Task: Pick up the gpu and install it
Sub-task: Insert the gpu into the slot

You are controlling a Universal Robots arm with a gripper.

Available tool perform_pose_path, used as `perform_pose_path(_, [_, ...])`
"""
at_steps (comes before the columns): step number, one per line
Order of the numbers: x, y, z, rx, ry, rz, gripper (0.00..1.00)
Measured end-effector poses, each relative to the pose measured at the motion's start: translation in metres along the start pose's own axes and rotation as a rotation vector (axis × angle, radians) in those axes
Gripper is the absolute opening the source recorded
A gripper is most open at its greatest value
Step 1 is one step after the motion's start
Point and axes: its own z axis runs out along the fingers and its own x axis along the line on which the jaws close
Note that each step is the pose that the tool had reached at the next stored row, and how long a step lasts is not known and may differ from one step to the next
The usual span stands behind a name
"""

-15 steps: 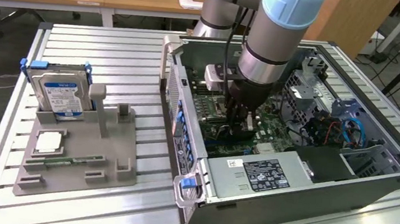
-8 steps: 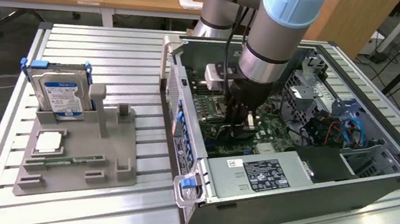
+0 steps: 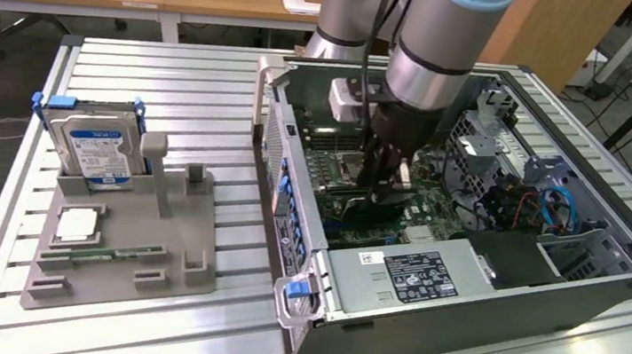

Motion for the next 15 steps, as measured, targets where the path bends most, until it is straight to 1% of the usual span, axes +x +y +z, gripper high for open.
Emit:
perform_pose_path(2, [-0.0002,0.0001,-0.0078,0.0001,0.0001,0.000,0.45])
perform_pose_path(3, [-0.0002,0.0001,-0.0094,0.0000,0.0001,0.000,0.45])
perform_pose_path(6, [-0.0003,0.0001,-0.0094,0.0001,-0.0001,0.000,0.44])
perform_pose_path(7, [-0.0002,0.0001,-0.0094,0.0001,-0.0001,0.000,0.38])
perform_pose_path(8, [-0.0002,0.0001,-0.0095,0.0000,0.0000,0.000,0.38])
perform_pose_path(9, [-0.0002,0.0001,-0.0095,0.0000,0.0000,0.000,0.31])
perform_pose_path(10, [-0.0002,0.0001,-0.0095,0.0001,0.0000,0.000,0.31])
perform_pose_path(11, [-0.0002,0.0001,-0.0095,0.0000,0.0000,0.000,0.25])
perform_pose_path(15, [-0.0002,0.0002,-0.0095,0.0001,0.0000,0.000,0.25])
